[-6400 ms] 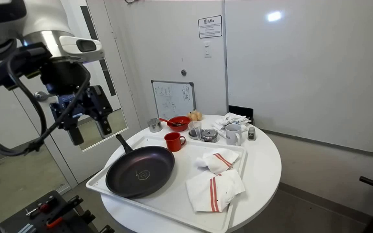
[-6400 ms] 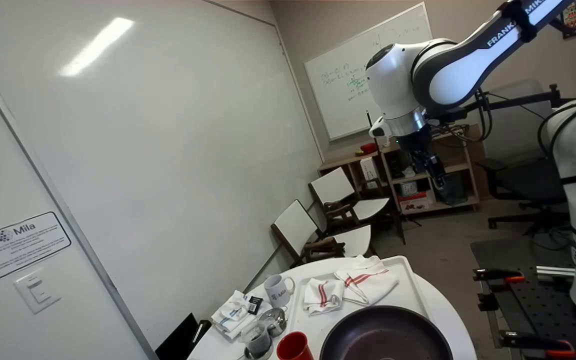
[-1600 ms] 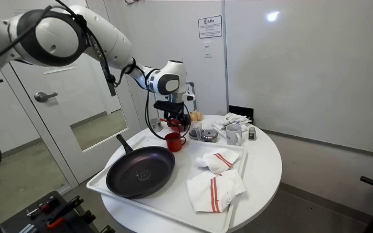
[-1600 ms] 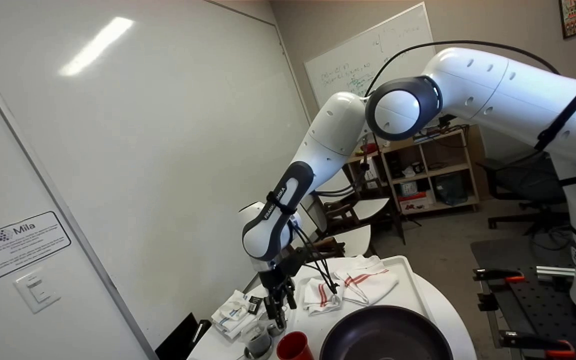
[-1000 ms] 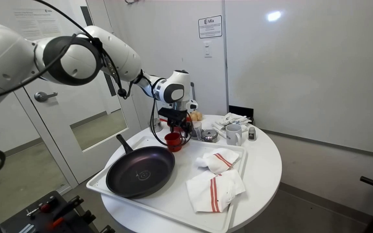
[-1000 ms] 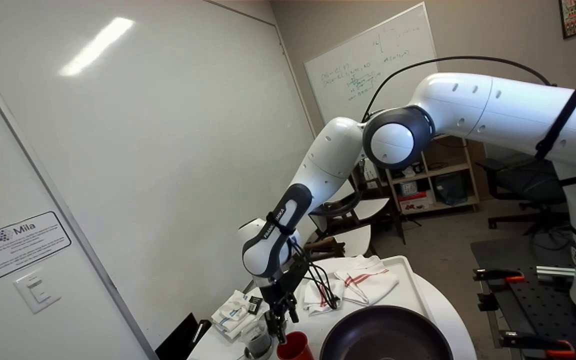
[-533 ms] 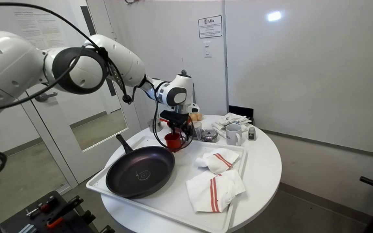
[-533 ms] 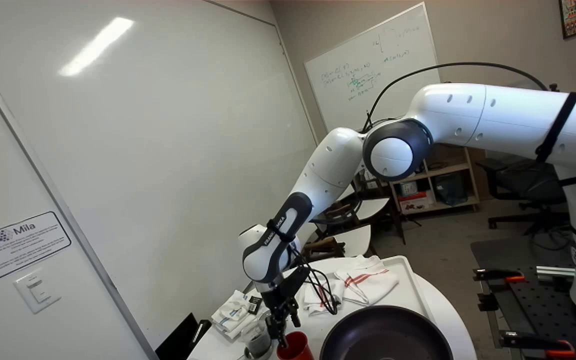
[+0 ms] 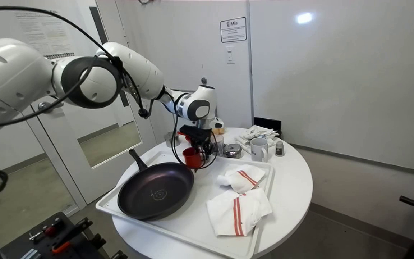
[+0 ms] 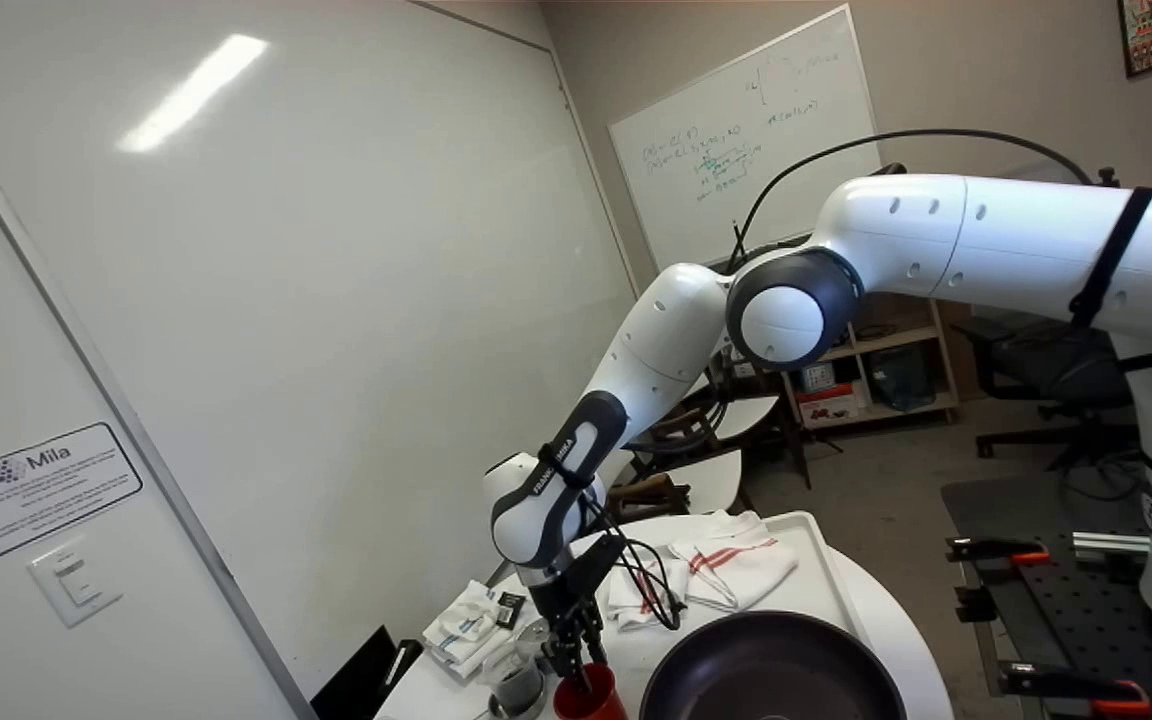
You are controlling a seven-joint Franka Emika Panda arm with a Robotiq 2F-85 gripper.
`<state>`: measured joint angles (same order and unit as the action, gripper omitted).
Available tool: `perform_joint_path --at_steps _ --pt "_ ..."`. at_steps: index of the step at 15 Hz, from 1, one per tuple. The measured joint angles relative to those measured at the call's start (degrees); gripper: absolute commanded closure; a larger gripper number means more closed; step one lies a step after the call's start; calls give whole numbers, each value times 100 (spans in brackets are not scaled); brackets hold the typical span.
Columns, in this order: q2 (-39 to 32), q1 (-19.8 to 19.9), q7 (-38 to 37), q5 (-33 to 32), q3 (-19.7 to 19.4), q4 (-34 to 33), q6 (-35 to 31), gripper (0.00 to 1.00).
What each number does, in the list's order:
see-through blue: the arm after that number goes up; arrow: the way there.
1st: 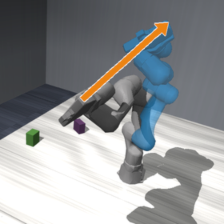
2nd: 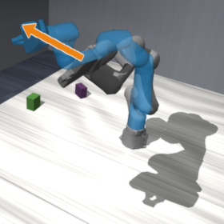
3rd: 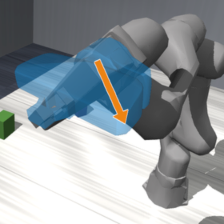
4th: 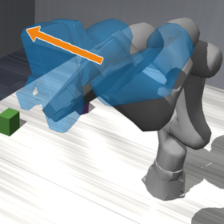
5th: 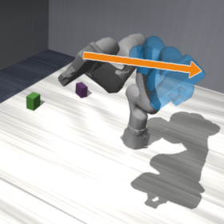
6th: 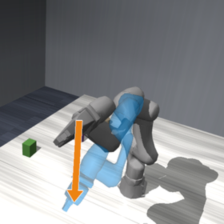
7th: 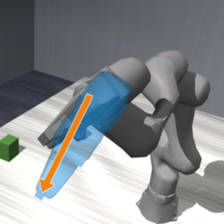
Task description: Pick the red cup and move it to the bottom of the tray
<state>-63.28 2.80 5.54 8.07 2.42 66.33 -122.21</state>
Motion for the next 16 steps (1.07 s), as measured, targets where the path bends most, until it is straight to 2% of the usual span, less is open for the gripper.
perform_joint_path --at_steps 4,16 --pt "-16 8 0 0 0 -1 6 98" --pt "100 2 0 -123 -32 42 12 99"
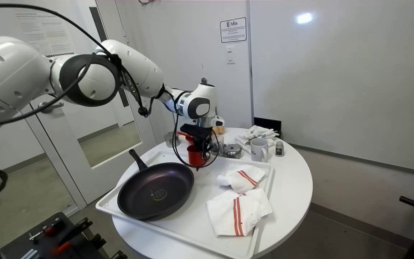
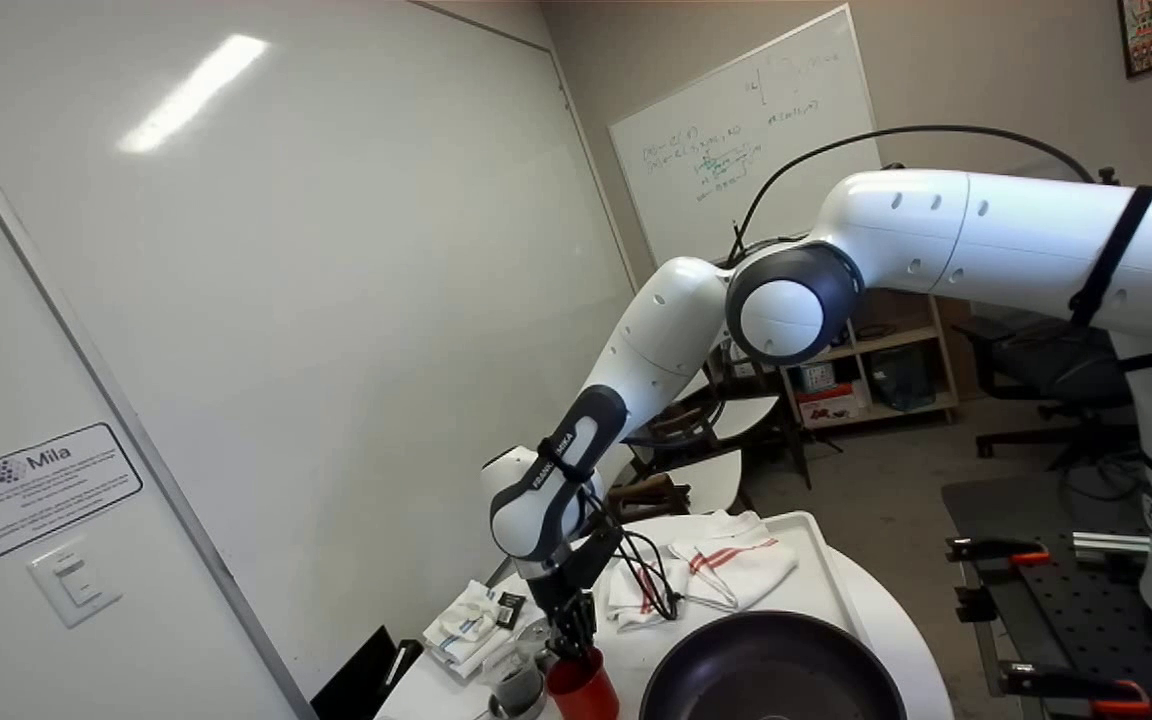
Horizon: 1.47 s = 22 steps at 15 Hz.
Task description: Pick the red cup and move it to the bottom of the tray
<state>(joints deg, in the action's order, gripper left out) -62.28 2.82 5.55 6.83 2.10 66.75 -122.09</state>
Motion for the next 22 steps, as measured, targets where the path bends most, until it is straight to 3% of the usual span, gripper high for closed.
perform_joint_path --at_steps 4,8,15,22 --pt "446 -14 0 -149 -24 269 -97 99" --pt "1172 -27 0 -306 -86 951 -331 99" --pt "2152 159 37 -313 -214 2647 -815 99" --pt "2966 557 123 -283 -288 4643 -1906 99"
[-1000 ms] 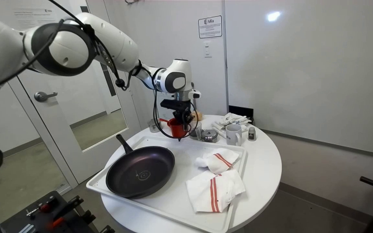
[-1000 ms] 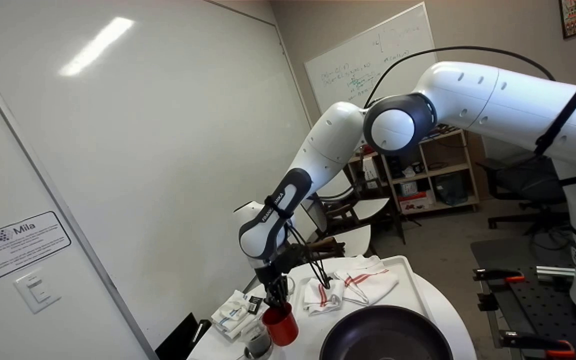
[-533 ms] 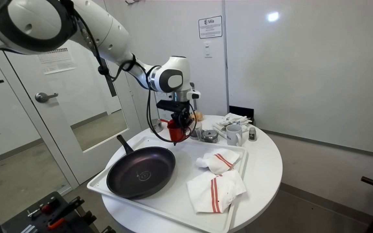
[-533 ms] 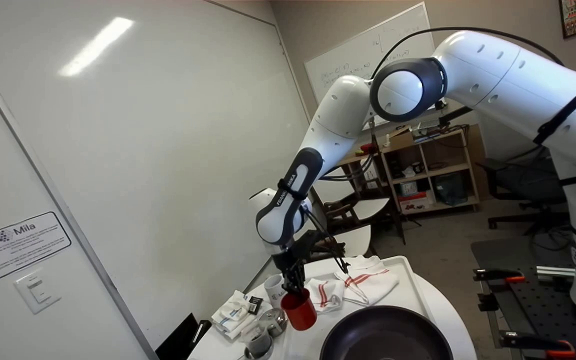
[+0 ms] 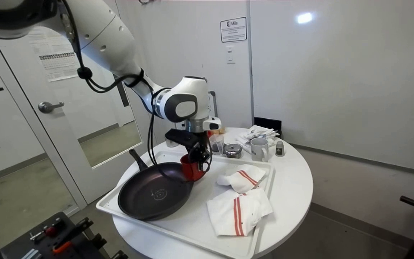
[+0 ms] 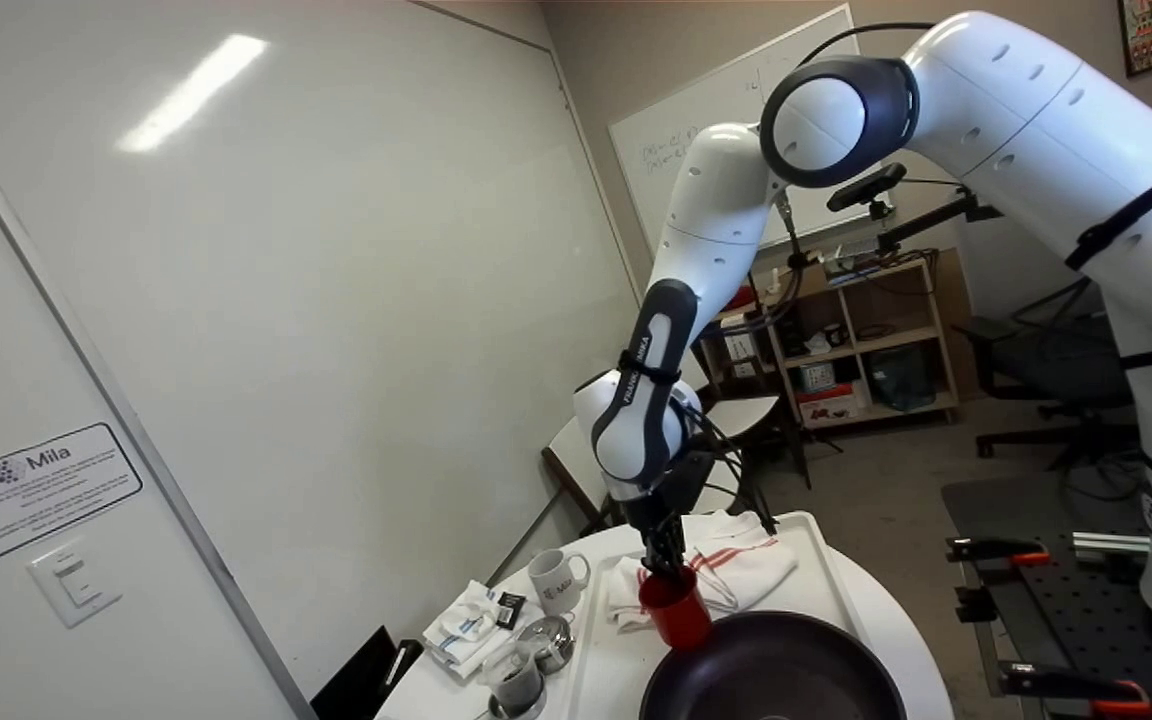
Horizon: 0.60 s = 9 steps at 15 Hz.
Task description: Pick the red cup and move it to the bottom of the tray
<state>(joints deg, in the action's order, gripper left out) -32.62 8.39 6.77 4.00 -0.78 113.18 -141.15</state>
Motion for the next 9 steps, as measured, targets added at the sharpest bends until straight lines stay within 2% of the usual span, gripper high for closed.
perform_joint_path --at_steps 4,9 --pt "606 240 71 60 -47 1037 -568 99" --pt "1197 561 319 360 -71 2014 -1034 99"
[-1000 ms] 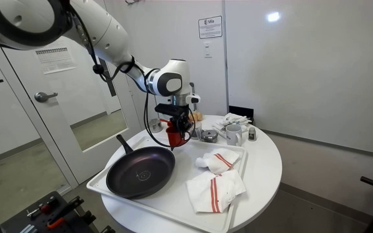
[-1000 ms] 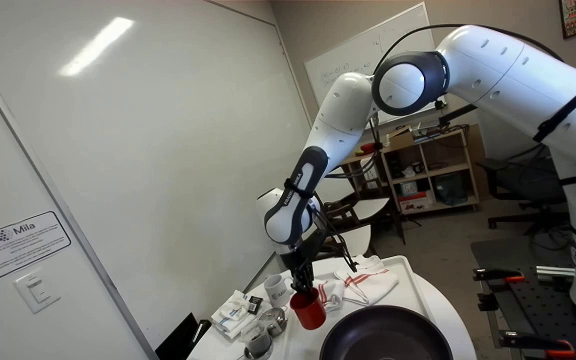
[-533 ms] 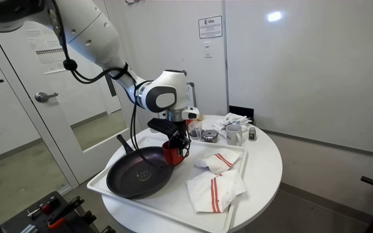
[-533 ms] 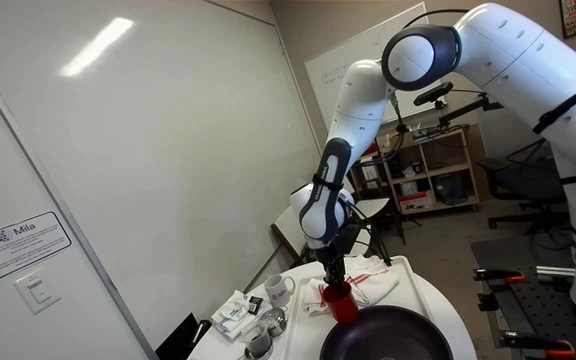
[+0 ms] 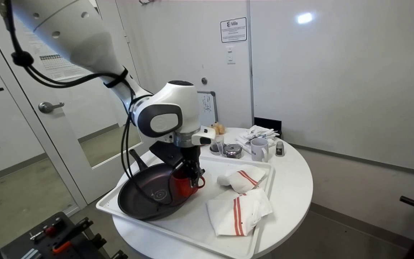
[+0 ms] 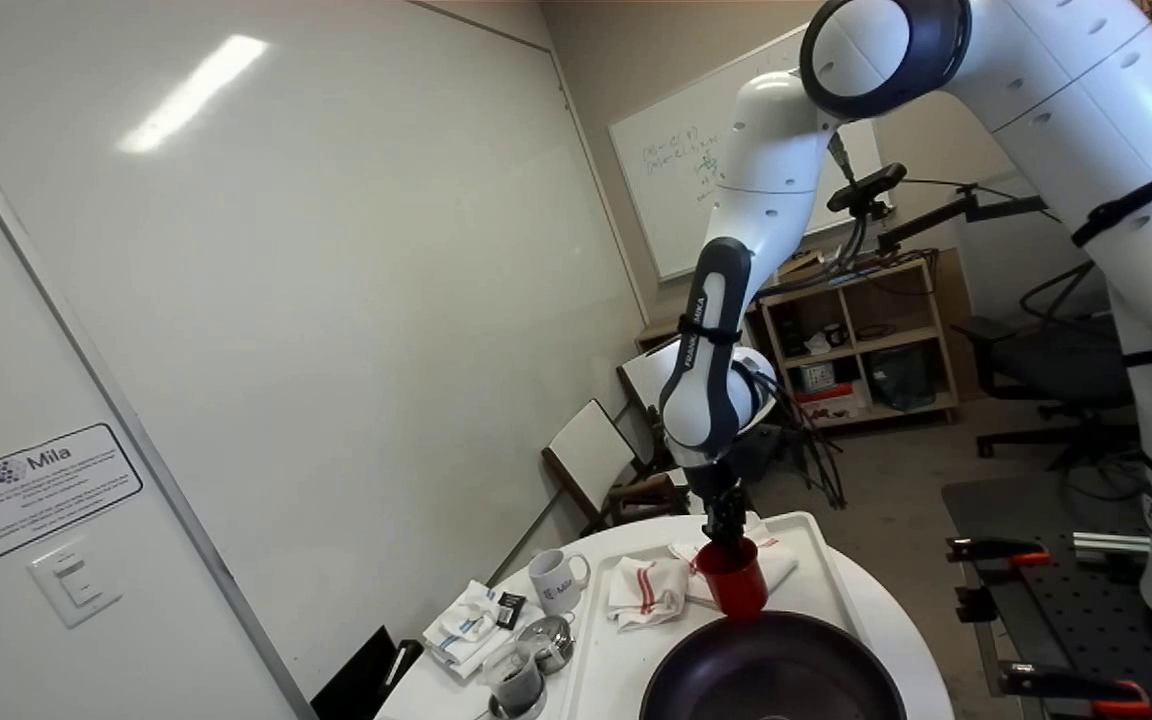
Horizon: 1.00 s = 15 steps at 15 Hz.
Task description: Pick the red cup and move it to the bottom of the tray
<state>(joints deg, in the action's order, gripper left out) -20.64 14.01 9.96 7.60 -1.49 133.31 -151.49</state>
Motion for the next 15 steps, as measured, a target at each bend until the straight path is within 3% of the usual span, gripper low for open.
perform_joint_path --at_steps 9,15 --pt "451 788 1128 1350 9 951 -370 99" --pt "377 971 1595 1931 50 1164 -371 99"
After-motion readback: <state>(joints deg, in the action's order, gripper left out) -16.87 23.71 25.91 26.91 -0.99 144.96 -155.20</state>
